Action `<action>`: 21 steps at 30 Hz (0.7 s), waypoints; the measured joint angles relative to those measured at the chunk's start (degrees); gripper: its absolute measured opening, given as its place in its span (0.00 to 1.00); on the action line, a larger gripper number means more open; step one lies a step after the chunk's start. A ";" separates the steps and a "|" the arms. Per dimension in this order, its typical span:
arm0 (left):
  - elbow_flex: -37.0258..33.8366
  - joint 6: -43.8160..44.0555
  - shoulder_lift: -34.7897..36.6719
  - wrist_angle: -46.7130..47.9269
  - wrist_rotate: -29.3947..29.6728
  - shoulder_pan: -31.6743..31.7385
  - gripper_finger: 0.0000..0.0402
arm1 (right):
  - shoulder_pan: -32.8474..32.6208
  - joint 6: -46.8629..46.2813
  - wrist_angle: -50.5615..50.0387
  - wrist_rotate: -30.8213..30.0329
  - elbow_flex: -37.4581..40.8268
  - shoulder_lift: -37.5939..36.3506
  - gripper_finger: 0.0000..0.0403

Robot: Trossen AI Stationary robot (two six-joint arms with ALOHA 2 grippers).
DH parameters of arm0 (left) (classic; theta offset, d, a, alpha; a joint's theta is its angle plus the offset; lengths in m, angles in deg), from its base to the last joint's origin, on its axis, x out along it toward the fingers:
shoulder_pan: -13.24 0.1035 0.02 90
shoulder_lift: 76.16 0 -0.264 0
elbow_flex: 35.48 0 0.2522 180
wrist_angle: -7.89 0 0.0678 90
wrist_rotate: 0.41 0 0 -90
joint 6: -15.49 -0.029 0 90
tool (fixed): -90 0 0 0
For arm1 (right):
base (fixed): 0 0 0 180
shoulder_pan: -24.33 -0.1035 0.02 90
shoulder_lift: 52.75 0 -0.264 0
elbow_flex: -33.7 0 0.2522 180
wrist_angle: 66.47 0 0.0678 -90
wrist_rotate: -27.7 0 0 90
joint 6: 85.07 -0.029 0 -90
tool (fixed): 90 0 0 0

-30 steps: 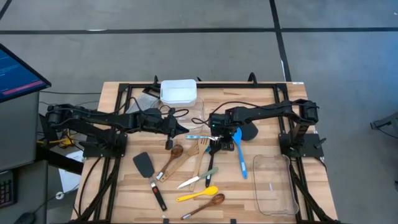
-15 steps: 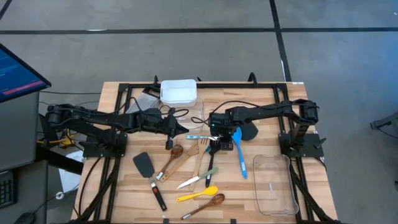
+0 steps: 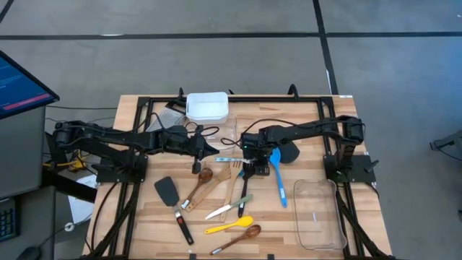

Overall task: Pick & Place Kitchen Items
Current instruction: Put the blue patterned table knife into the white bin

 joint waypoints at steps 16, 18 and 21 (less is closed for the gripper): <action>0.00 -0.01 0.01 -0.01 -0.02 0.01 0.00 | 0.00 0.31 -0.43 -3.44 0.01 0.86 0.17; 0.00 0.00 0.01 0.00 -0.03 0.00 0.00 | -0.01 0.32 -0.69 -3.44 0.01 0.79 0.13; 0.00 0.00 0.01 0.00 -0.02 0.02 0.00 | -0.04 0.32 -0.95 -3.49 0.01 0.51 0.08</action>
